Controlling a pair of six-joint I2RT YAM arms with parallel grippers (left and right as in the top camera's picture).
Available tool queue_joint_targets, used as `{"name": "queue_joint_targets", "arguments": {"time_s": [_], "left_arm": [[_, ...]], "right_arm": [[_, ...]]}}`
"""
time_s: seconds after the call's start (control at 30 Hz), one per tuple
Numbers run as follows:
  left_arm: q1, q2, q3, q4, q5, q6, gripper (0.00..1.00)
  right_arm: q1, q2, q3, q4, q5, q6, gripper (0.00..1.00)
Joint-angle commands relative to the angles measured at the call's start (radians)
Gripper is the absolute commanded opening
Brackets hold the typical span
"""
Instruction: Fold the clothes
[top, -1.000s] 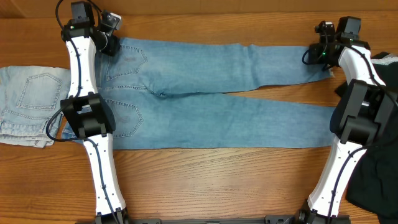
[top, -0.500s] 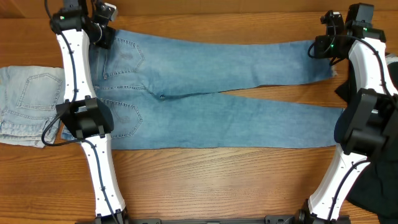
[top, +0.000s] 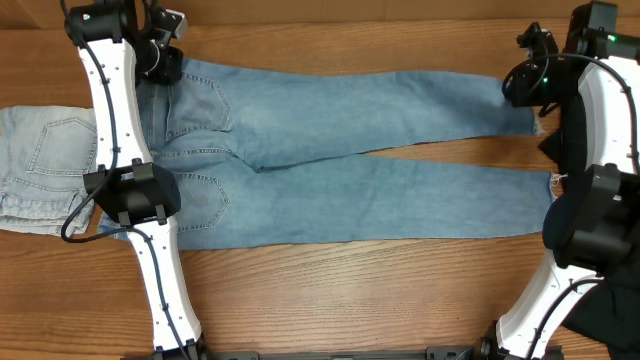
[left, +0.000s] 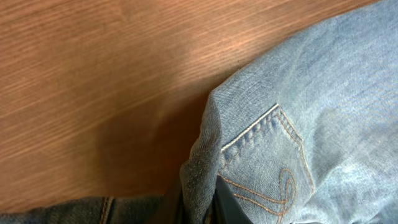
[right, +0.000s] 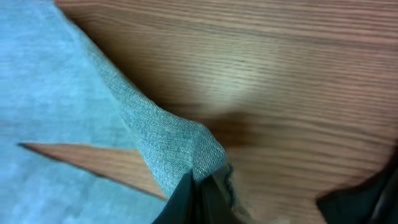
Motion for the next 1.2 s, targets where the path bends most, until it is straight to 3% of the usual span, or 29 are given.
{"name": "queue_joint_targets", "arguments": {"time_s": [0.0, 0.1, 0.33, 0.57, 0.7, 0.87, 1.03, 1.17], "left_arm": [[0.003, -0.085, 0.029, -0.034, 0.022, -0.024, 0.04], [0.003, -0.130, 0.029, -0.072, 0.094, -0.012, 0.04], [-0.002, -0.172, 0.029, -0.153, 0.092, 0.006, 0.04], [-0.027, -0.253, 0.029, -0.158, 0.089, -0.071, 0.04], [-0.103, -0.253, 0.013, -0.158, -0.102, -0.192, 0.04], [-0.185, -0.253, -0.118, -0.158, -0.138, -0.203, 0.04], [-0.202, -0.270, -0.204, -0.158, -0.004, -0.184, 0.04], [-0.203, -0.366, -0.204, -0.158, 0.027, -0.195, 0.04]], "right_arm": [[0.002, -0.099, 0.008, -0.028, -0.037, -0.002, 0.04], [0.001, -0.130, 0.008, -0.077, -0.038, 0.055, 0.04], [0.001, -0.130, 0.007, -0.214, -0.022, 0.192, 0.04], [0.003, -0.130, 0.006, -0.327, 0.004, 0.269, 0.04], [0.003, -0.130, 0.006, -0.421, 0.004, 0.299, 0.04], [0.003, -0.132, 0.005, -0.496, 0.040, 0.338, 0.04], [0.003, -0.218, -0.026, -0.497, 0.096, 0.391, 0.04], [0.003, -0.369, -0.203, -0.394, 0.098, 0.442, 0.04]]}}
